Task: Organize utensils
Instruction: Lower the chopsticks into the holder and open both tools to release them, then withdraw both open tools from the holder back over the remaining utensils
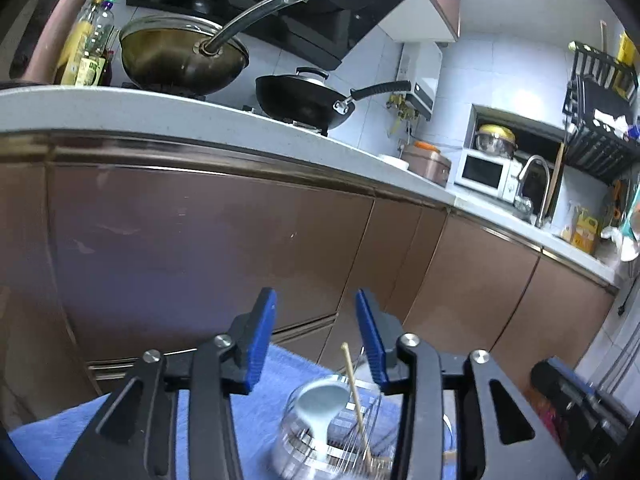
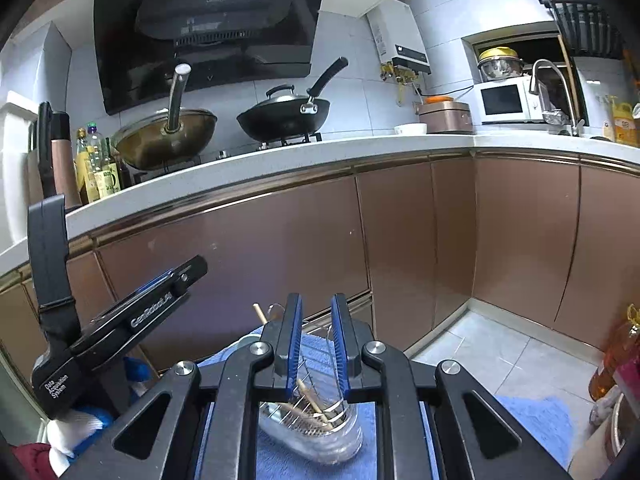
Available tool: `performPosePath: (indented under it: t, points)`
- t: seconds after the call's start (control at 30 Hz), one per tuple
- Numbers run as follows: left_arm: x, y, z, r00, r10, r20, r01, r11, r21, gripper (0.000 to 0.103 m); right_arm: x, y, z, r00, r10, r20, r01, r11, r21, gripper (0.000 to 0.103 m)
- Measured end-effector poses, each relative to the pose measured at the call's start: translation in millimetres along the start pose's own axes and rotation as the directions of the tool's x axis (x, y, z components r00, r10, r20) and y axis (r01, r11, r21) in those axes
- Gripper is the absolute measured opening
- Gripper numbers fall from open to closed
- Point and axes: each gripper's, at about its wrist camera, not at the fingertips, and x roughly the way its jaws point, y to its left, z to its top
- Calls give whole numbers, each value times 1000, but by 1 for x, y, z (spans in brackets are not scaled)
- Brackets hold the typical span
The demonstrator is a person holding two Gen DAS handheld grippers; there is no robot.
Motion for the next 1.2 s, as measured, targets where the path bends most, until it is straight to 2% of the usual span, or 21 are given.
performPosePath:
  t: [0.17, 0.27, 0.43, 0.77, 0.93, 1.2]
  points:
    - [-46, -3, -1, 998, 41, -47, -36, 995, 97, 47, -40, 5, -1, 1000, -15, -2, 15, 1000, 16, 15]
    - [-68, -7, -6, 995, 55, -79, -43, 988, 147, 49, -64, 4, -7, 1000, -27, -9, 27, 998, 52, 19]
    - [-107, -9, -20, 990, 84, -112, -58, 975, 216, 51, -102, 2, -22, 998, -53, -22, 55, 993, 102, 19]
    - [-160, -17, -35, 981, 122, -148, -75, 954, 289, 51, -164, 8, -38, 997, -79, -15, 81, 989, 120, 19]
    - [-185, -22, -39, 981, 145, -131, -97, 944, 315, 51, -180, 16, -46, 997, -71, -28, 74, 992, 104, 20]
    - [-213, -31, -50, 977, 146, -152, -86, 934, 347, 51, -205, 17, -62, 996, -68, -52, 74, 990, 119, 24]
